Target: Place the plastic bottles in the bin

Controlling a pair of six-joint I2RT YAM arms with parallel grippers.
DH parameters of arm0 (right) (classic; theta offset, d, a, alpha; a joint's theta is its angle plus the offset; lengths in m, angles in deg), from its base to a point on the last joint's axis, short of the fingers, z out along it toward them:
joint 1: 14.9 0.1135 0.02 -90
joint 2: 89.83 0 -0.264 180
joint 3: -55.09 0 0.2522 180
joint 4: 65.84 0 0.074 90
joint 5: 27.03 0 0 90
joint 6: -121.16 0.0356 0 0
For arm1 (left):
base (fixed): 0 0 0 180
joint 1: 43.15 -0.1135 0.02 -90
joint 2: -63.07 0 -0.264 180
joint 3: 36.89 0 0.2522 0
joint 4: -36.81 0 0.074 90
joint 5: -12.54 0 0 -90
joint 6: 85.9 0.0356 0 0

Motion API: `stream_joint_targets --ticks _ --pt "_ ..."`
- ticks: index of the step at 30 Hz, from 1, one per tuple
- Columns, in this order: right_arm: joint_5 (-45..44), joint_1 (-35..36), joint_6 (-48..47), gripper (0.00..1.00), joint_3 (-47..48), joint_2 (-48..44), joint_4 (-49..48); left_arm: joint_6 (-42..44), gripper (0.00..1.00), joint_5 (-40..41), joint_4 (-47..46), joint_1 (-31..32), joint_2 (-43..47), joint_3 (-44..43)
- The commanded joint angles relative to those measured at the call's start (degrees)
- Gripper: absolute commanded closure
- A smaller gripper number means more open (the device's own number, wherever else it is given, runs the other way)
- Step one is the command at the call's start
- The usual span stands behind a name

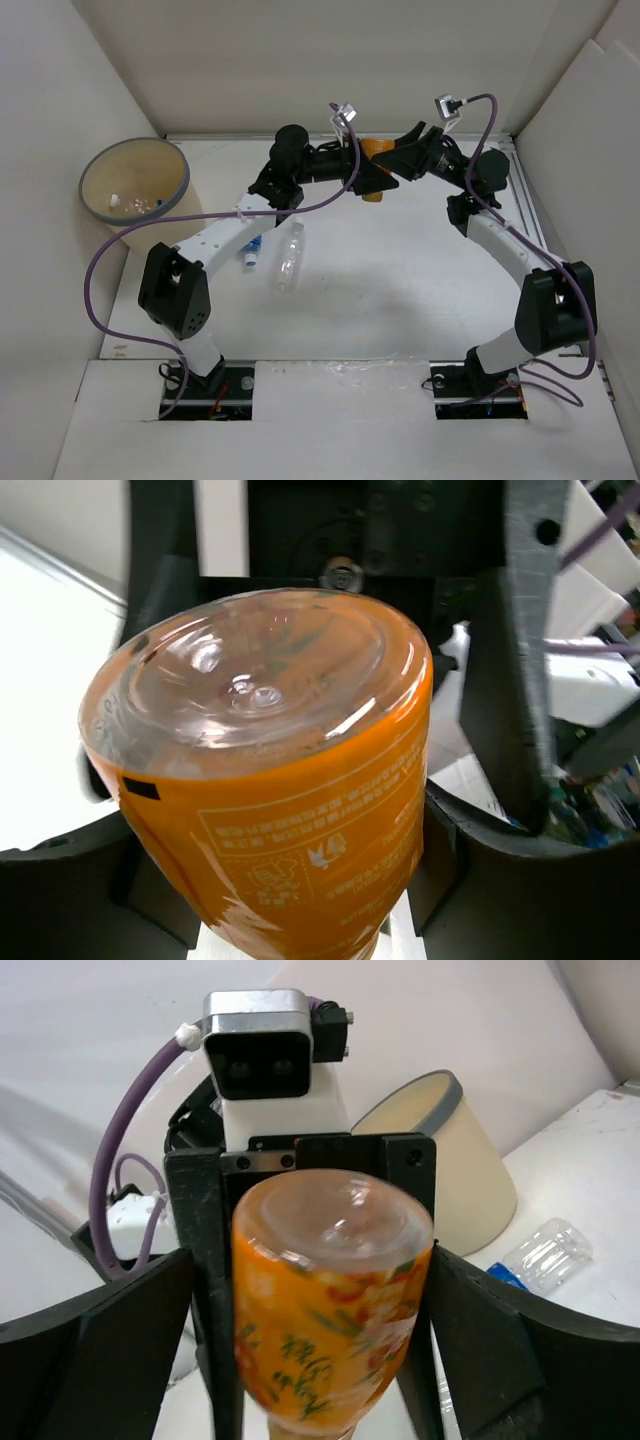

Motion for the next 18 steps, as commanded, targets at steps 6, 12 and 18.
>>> stream_joint_targets --ticks 6,12,18 --pt "-5.28 -9.29 -18.72 0.00 -1.76 -7.94 18.95 5.95 1.00 15.58 18.70 -10.07 4.51 -11.51" --pt "-15.38 -7.73 -36.31 0.00 1.75 -10.93 47.32 5.70 1.00 33.03 40.46 -31.21 8.20 -20.64" --pt "-22.77 -3.24 -41.24 0.00 2.27 -10.93 52.34 1.47 1.00 32.56 48.51 -53.57 12.49 -16.36"
